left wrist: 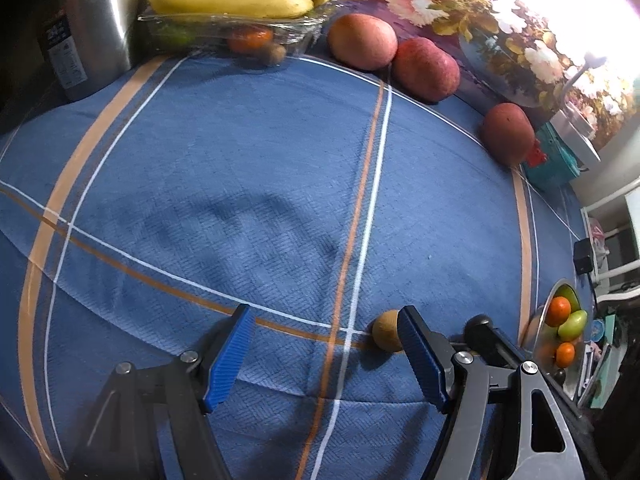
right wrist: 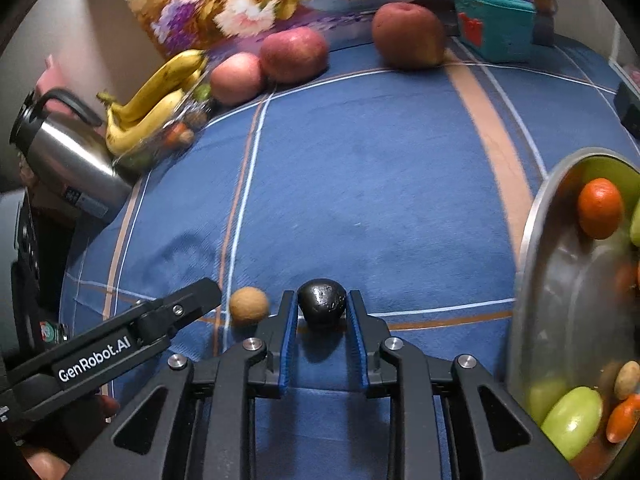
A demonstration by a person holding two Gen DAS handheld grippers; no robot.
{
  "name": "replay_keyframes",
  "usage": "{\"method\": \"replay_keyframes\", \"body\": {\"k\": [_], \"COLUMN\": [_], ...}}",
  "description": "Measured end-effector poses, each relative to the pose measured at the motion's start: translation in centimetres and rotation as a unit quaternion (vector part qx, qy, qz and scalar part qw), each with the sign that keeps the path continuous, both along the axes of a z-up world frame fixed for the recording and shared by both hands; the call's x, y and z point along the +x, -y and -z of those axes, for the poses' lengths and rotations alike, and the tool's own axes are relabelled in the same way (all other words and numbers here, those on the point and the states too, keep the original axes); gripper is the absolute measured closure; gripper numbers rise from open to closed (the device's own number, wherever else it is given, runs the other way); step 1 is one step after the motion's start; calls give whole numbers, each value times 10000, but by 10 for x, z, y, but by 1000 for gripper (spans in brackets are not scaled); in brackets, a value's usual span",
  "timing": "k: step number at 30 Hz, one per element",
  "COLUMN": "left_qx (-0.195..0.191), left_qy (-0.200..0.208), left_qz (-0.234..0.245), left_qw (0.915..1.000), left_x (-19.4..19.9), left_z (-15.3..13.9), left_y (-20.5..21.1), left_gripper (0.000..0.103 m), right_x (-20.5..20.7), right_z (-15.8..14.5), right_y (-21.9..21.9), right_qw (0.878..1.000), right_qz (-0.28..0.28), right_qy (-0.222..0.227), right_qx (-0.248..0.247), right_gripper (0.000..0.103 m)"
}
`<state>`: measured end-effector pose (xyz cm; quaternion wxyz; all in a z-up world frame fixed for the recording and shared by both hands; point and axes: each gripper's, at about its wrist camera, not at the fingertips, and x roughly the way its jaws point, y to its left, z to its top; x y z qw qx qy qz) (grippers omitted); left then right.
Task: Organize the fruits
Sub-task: 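Close the right gripper on the last black plum while the left gripper grasps the brown kiwi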
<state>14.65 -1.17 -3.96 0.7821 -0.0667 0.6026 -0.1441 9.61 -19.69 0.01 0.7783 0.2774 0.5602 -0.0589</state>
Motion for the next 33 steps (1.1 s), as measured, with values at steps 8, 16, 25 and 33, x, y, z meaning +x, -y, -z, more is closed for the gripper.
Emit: {"method": "replay_keyframes", "body": {"k": [8, 16, 25, 33], "left_qx": [-132, -245, -428, -416], "left_qy": [34, -5, -123, -95], "left_qz": [298, 550, 748, 835], "left_qw": [9995, 9982, 9962, 9956], "left_x": [-3, -6, -4, -4], "left_z": [-3, 0, 7, 6], "left_y": [18, 40, 61, 73], "left_gripper": [55, 60, 72, 78], "right_x": [-12, -12, -15, -17], "right_z": [-9, -12, -13, -14], "right_y": [24, 24, 28, 29], "right_qw": [9989, 9989, 9986, 9984], "right_qz": [461, 458, 525, 535], "right_qy": [-18, 22, 58, 98], "right_qx": [-37, 12, 72, 118], "right_gripper": [77, 77, 77, 77]}}
